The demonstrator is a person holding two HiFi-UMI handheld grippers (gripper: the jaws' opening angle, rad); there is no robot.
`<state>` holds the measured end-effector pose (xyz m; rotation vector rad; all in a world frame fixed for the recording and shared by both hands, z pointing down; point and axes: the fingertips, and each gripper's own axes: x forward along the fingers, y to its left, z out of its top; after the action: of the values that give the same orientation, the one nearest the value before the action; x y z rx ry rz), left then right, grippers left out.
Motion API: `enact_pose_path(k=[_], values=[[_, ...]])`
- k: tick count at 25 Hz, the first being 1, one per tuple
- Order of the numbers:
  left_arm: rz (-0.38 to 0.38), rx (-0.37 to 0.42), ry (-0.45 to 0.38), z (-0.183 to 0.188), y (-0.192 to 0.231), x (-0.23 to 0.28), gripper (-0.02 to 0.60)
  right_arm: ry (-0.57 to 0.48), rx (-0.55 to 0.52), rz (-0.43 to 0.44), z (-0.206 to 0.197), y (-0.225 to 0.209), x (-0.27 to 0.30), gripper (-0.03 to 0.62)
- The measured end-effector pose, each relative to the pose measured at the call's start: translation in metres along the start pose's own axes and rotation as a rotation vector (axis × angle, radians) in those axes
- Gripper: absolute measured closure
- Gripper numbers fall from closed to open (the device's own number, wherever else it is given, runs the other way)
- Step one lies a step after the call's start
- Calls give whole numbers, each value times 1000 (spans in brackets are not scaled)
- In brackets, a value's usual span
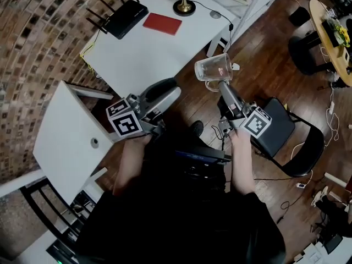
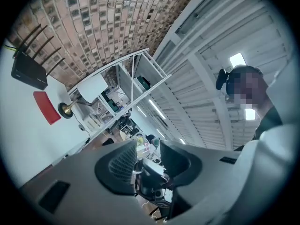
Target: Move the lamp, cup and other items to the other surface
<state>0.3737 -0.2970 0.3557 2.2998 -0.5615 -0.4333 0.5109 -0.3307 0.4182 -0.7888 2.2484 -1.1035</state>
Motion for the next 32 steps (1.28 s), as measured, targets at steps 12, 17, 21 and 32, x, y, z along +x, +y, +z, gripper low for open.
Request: enact_pose_path(k=[12,17,21,32], values=[[100,6,-62,4,18,1,428,115,6,14,-1,-29,24,530],[97,-18,-95,25,49,3,428,153,-15,-1,1,-46,57,530],[89,-32,-126,57,77,5,428,194,-38,-28,6,-63,96,530],[98,-65,-203,148,159,-32,428,292,-50,-29,-20,-97,231,531]])
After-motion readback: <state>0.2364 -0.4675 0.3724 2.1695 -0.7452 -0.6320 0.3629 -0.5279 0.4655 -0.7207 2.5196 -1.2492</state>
